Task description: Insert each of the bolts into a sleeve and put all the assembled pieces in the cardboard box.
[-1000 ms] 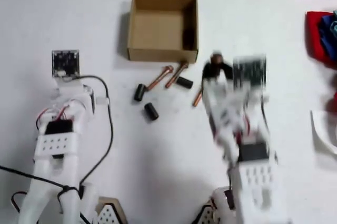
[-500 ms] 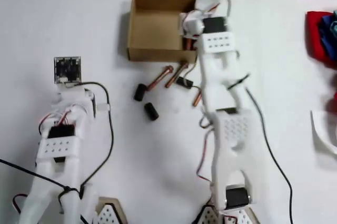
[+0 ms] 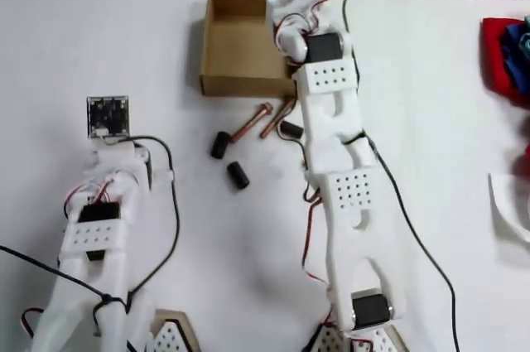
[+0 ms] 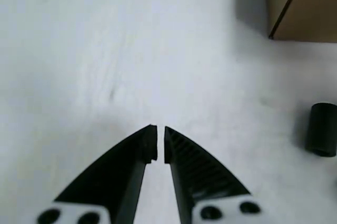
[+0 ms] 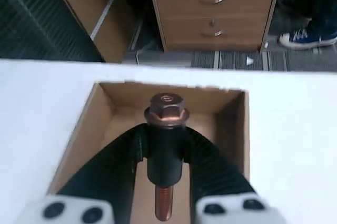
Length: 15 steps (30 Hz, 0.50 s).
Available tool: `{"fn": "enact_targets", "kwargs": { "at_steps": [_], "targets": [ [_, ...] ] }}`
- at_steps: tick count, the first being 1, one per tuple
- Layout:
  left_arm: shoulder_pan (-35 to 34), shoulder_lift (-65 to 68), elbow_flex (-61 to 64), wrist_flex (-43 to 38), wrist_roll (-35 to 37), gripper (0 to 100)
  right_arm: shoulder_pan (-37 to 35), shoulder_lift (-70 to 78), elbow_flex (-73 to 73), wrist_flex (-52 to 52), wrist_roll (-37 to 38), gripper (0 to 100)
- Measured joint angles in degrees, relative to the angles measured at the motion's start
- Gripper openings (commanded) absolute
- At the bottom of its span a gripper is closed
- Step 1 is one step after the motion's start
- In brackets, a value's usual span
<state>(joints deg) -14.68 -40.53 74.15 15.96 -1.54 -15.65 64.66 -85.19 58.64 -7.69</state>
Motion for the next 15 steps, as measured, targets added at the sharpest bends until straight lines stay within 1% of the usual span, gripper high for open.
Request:
{"fn": "enact_targets", "kwargs": {
  "at_steps": [6, 15],
  "targets": [
    [0.0, 0.0, 0.0, 0.0, 0.0, 6, 0.0, 1.93, 5.19, 0.0, 0.0, 2.0],
    [0.0, 0.0, 0.0, 0.0, 0.0, 6, 0.0, 8.18, 5.54, -0.18, 0.44, 2.0]
  ]
}}
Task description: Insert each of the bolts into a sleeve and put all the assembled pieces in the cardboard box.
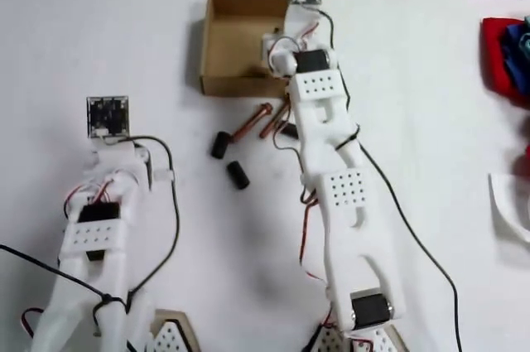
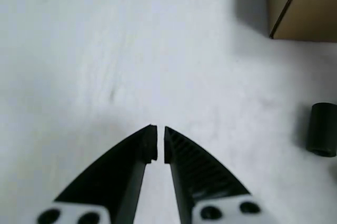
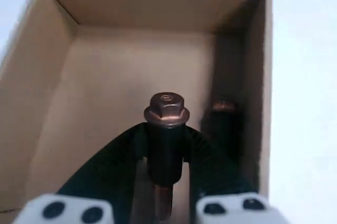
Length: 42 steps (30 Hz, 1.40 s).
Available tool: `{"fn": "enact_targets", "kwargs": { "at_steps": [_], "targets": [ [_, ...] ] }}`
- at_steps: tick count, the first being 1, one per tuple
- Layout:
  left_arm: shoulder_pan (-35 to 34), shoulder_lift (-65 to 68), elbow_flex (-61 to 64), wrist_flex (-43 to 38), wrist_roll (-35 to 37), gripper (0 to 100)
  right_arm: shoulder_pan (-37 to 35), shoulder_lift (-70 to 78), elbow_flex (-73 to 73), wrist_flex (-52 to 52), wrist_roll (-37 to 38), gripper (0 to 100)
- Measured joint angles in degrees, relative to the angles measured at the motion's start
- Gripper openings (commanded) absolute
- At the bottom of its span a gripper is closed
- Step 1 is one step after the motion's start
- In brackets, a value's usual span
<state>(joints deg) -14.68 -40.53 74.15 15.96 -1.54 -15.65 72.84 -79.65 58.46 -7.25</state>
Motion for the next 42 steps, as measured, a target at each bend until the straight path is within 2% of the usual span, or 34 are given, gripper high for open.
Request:
{"fn": "enact_targets", "kwargs": {
  "at_steps": [11, 17, 26, 28, 32, 36, 42],
  "targets": [
    [0.0, 0.0, 0.0, 0.0, 0.0, 6, 0.0, 1.76, 0.0, 0.0, 0.0, 3.0],
    [0.0, 0.0, 0.0, 0.0, 0.0, 6, -0.18, 2.73, 0.0, 0.0, 0.09, 16.4],
    [0.0, 0.0, 0.0, 0.0, 0.0, 6, 0.09, 2.9, -4.66, 0.0, 0.09, 1.5],
    [0.0, 0.0, 0.0, 0.0, 0.0, 6, 0.09, 2.9, -8.79, 1.14, 0.09, 2.4],
    [0.0, 0.0, 0.0, 0.0, 0.0, 6, -0.18, 2.02, -13.1, 7.82, 0.09, 2.6],
    [0.0, 0.0, 0.0, 0.0, 0.0, 6, 0.0, -2.64, -13.1, 20.75, 1.23, 7.0],
    [-0.09, 0.0, 0.0, 0.0, 0.0, 6, 0.0, -11.34, -13.1, 38.59, 16.44, 9.1]
  ]
}}
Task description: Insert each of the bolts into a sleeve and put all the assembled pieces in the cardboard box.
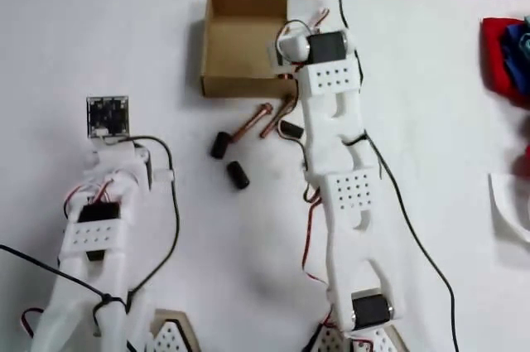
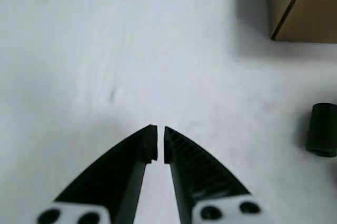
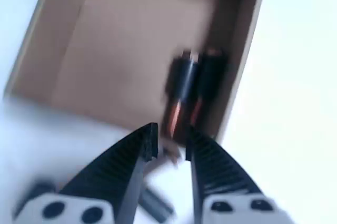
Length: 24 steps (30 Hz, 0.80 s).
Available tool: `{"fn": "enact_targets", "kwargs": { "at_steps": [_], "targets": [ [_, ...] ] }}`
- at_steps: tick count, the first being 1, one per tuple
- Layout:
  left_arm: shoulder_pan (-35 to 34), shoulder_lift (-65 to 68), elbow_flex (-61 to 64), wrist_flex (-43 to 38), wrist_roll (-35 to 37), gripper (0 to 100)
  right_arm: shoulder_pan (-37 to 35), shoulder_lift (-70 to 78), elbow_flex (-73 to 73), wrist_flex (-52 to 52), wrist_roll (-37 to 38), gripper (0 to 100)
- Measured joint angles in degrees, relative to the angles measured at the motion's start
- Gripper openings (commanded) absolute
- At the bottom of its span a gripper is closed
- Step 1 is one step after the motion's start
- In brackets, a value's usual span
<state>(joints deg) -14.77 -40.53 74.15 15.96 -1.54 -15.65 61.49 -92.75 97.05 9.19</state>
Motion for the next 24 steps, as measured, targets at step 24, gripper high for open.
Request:
{"fn": "enact_targets", "kwargs": {
  "at_steps": [24],
  "targets": [
    [0.09, 0.0, 0.0, -0.09, 0.0, 6, -5.8, -26.73, 58.99, -11.25, 28.04, 9.4]
  ]
}}
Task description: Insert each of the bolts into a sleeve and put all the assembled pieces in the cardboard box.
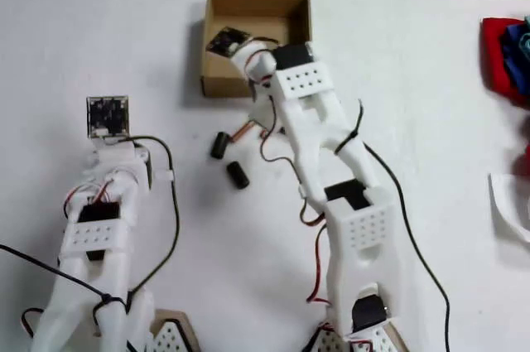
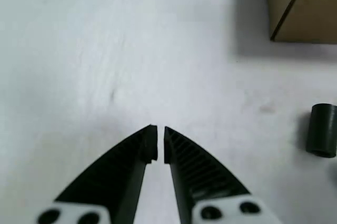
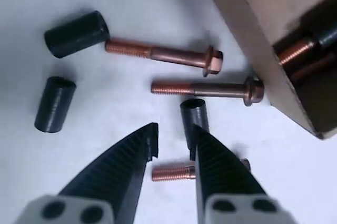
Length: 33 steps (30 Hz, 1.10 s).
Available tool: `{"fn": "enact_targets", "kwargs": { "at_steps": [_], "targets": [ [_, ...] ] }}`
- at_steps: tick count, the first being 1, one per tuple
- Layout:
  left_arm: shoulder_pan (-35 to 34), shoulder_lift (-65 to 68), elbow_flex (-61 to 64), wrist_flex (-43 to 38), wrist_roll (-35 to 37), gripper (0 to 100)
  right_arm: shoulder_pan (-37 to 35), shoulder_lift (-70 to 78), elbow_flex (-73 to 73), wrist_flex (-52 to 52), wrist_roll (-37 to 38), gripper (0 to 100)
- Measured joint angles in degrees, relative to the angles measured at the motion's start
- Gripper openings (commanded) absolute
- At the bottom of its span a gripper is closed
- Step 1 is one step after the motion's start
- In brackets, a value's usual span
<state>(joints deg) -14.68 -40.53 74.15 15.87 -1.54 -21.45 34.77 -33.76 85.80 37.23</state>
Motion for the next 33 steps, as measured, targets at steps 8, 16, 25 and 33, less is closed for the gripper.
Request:
{"fn": "enact_targets", "kwargs": {
  "at_steps": [8, 16, 25, 33],
  "targets": [
    [-0.18, 0.0, 0.0, 0.0, 0.0, 6, 0.97, 5.01, 0.09, -0.09, 6.24, 9.6],
    [-0.18, 0.0, 0.0, 0.0, 0.0, 6, 1.58, 10.2, -5.01, -0.09, 6.51, 15.3],
    [-0.09, 0.0, 0.0, 0.0, 0.0, 6, 3.6, 15.91, -13.89, 3.43, 6.51, 15.2],
    [-0.09, 0.0, 0.0, 0.0, 0.0, 6, 4.31, 17.93, -19.78, 7.65, 6.51, 15.2]
  ]
}}
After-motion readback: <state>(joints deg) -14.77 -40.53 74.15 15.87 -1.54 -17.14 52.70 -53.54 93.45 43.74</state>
